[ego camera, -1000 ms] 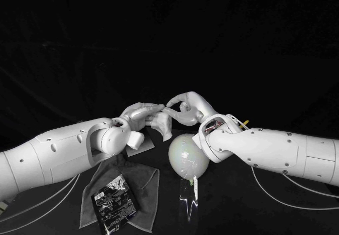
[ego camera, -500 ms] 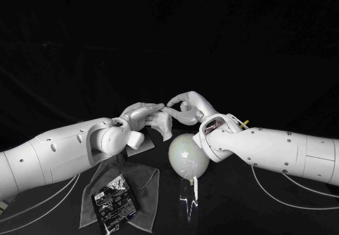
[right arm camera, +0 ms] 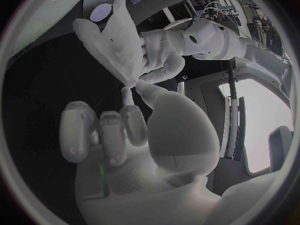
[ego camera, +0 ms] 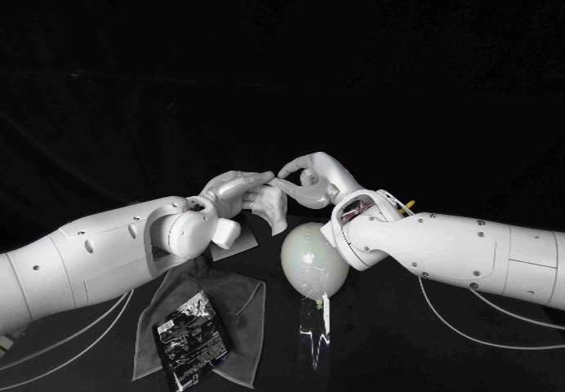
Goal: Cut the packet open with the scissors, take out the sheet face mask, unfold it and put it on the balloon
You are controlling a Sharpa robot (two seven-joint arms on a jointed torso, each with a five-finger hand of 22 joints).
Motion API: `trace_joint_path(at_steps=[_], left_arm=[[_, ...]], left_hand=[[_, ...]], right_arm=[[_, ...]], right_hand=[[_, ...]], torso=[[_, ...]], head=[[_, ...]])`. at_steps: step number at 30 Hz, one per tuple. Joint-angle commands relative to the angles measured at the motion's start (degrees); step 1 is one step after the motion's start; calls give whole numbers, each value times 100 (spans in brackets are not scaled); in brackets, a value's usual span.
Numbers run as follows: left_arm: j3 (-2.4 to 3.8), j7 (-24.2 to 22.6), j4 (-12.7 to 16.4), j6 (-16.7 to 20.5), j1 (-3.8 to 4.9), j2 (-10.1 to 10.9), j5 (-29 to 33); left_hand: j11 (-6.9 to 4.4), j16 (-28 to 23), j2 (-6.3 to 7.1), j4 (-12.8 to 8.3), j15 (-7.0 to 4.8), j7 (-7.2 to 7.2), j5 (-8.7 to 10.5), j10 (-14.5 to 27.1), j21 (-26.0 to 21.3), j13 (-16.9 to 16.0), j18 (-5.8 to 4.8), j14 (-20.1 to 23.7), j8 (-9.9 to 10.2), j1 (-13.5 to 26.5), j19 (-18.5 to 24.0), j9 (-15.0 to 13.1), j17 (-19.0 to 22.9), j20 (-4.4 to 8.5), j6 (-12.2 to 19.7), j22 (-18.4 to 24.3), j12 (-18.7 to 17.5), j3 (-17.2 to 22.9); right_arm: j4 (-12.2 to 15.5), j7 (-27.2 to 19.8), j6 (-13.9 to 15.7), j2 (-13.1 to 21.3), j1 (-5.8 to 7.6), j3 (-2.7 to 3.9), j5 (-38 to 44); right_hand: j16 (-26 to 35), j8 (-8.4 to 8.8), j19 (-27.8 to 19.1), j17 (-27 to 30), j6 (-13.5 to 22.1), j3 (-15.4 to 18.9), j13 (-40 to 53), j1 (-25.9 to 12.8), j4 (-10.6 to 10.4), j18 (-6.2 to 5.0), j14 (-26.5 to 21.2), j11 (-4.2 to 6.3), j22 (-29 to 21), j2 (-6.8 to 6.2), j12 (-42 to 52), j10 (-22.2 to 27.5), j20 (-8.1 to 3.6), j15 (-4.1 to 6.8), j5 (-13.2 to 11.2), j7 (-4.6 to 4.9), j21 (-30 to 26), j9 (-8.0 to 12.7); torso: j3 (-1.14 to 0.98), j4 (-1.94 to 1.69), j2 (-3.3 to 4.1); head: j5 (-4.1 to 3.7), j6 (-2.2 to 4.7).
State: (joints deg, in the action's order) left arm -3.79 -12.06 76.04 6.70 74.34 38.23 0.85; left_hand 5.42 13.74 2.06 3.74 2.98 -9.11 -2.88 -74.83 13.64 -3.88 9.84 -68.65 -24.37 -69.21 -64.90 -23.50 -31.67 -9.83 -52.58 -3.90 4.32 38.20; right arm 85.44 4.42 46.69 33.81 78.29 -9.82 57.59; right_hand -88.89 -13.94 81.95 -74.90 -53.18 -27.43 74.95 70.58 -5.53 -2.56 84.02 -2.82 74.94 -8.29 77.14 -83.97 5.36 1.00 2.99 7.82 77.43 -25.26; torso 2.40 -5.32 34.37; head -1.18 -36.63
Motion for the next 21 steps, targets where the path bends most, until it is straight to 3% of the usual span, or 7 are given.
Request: trace_joint_path(at_steps=[1,15,21], left_arm=[[7,-108,12,-95,5,-14,27],[7,-167,23,-68,5,-17,-84],[7,-204,31,-42,4,-19,-107]], left_hand=[[-2,-21,-42,-130,-15,4,8,7,-36,-5,76,12,8,-171,2,-9,-19,-8,11,-3,-17,83],[-45,15,-64,-267,-58,41,10,-142,5,-20,73,-119,-76,-366,-83,-67,-85,49,-103,-32,43,109],[-64,33,-71,-259,-76,60,9,-201,30,-25,71,-172,-115,-393,-122,-104,-113,68,-142,-43,65,97]], right_arm=[[0,-2,-13,-10,1,3,64],[-30,106,-140,-41,1,3,88],[-40,157,-152,-50,1,3,119]], right_hand=[[-19,40,-10,-1191,-39,25,620,68,2,-56,471,-19,1088,-17,-18,-118,27,-48,-23,2,11,9],[-28,41,1,-1223,-152,40,638,153,33,-53,484,-1,1093,25,2,-126,25,-37,-23,-23,26,21],[-38,15,25,-1258,-295,4,659,276,86,-46,498,39,1105,120,29,-140,10,-8,-22,-72,62,22]], torso=[[0,-1,-2],[1,-1,0],[0,0,1]], head=[[-2,1],[-3,-5],[-2,-3]])
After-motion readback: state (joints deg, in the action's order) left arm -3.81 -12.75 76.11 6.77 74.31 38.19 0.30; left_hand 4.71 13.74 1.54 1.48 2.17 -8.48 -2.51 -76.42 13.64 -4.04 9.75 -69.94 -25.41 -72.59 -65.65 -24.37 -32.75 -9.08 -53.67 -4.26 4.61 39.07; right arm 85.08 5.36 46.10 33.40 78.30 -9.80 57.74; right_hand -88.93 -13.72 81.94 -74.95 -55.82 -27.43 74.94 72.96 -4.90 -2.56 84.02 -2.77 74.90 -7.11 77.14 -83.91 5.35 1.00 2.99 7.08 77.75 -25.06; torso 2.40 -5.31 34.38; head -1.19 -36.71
